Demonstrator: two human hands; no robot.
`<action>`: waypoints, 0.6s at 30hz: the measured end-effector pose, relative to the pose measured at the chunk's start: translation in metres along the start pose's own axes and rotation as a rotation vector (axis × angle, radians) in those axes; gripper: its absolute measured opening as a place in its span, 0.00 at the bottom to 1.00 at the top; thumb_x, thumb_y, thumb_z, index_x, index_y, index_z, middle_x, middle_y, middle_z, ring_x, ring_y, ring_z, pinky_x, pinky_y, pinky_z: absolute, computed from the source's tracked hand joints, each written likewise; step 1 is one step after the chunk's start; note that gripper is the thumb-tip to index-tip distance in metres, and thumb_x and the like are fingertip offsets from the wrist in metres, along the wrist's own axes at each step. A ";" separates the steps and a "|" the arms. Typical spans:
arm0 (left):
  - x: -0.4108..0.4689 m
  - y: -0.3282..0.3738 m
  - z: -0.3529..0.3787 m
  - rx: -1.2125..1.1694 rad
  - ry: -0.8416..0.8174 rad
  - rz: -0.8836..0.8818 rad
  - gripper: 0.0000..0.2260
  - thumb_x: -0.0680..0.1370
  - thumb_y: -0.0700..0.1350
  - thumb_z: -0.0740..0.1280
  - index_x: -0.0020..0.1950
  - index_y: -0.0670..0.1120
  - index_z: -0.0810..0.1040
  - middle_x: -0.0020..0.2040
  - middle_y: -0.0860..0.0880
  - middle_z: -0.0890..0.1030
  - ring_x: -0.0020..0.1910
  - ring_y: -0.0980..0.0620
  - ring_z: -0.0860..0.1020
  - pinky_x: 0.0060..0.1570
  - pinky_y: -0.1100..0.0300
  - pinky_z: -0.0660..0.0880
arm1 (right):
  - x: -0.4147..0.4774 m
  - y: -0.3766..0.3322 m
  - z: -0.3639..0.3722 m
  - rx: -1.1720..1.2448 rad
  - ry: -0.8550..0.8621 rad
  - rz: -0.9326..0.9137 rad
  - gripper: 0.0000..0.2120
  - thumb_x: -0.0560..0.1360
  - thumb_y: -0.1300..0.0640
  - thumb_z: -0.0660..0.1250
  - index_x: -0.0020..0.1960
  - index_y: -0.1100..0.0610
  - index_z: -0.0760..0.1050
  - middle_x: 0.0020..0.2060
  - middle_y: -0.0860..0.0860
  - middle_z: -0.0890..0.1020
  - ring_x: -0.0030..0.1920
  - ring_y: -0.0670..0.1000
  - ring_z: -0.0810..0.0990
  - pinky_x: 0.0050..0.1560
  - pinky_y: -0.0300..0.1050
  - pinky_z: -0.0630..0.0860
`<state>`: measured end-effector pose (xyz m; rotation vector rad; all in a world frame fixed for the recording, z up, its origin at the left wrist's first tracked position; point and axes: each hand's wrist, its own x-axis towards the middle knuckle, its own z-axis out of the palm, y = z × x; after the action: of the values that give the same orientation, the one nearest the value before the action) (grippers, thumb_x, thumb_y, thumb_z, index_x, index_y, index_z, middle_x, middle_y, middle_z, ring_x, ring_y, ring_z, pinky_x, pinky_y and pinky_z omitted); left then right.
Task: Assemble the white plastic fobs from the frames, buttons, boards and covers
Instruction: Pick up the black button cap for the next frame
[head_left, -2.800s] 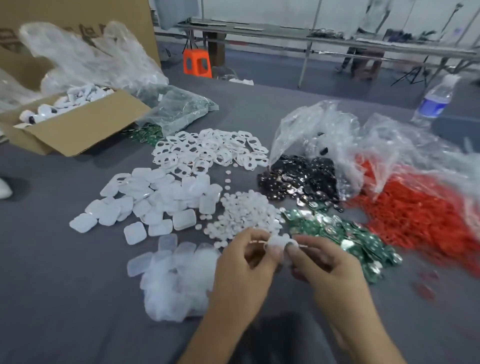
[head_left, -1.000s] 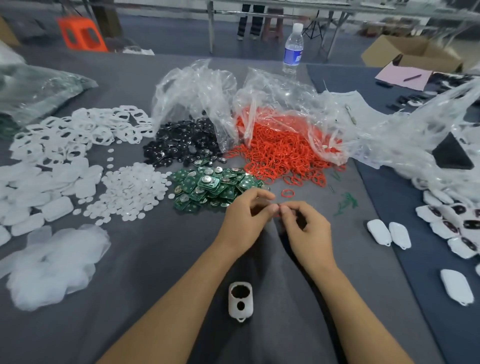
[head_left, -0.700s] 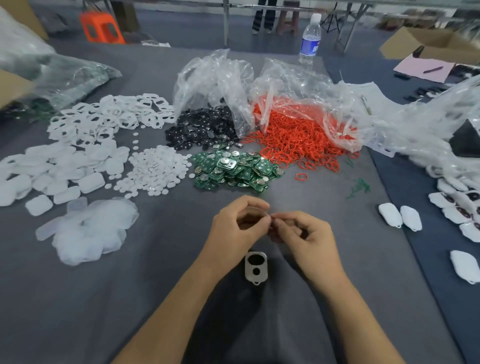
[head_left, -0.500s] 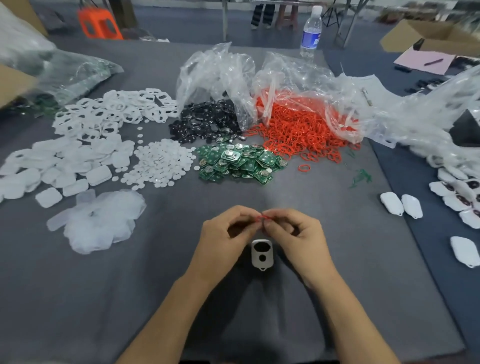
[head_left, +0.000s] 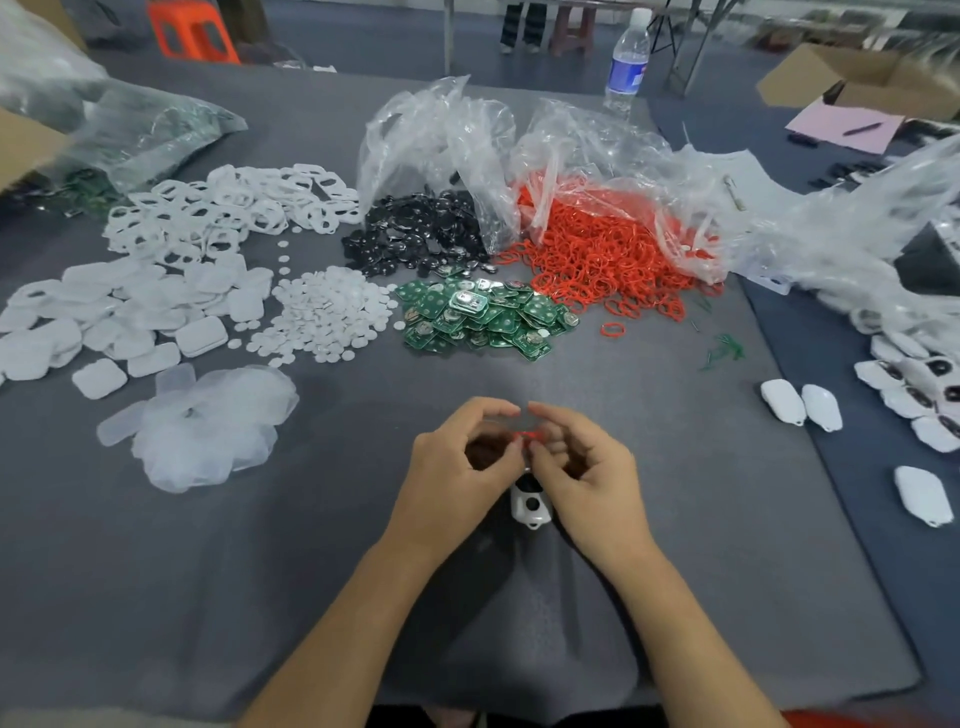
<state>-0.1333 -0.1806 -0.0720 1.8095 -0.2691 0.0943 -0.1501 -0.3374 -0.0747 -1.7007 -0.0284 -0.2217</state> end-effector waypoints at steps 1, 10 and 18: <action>-0.001 0.000 0.000 0.006 0.004 0.006 0.13 0.76 0.43 0.74 0.57 0.57 0.80 0.47 0.60 0.86 0.49 0.61 0.85 0.51 0.67 0.79 | -0.001 0.000 0.000 -0.024 0.003 -0.003 0.20 0.76 0.70 0.69 0.57 0.47 0.83 0.40 0.53 0.82 0.39 0.52 0.79 0.45 0.40 0.79; -0.002 -0.005 -0.001 -0.003 0.002 0.037 0.13 0.76 0.43 0.73 0.57 0.57 0.77 0.47 0.60 0.85 0.49 0.58 0.85 0.49 0.64 0.80 | 0.002 -0.023 -0.018 -0.149 -0.172 0.003 0.08 0.75 0.61 0.74 0.53 0.53 0.86 0.45 0.46 0.87 0.46 0.47 0.86 0.50 0.41 0.80; -0.012 0.000 -0.011 0.169 -0.126 0.031 0.27 0.78 0.47 0.74 0.73 0.61 0.67 0.61 0.64 0.79 0.63 0.61 0.76 0.63 0.64 0.73 | 0.006 -0.038 -0.039 -0.555 -0.231 -0.035 0.14 0.76 0.62 0.72 0.60 0.53 0.82 0.47 0.47 0.81 0.48 0.42 0.80 0.53 0.26 0.70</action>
<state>-0.1445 -0.1686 -0.0719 1.9827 -0.3888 0.0251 -0.1551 -0.3707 -0.0314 -2.2742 -0.1814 -0.0572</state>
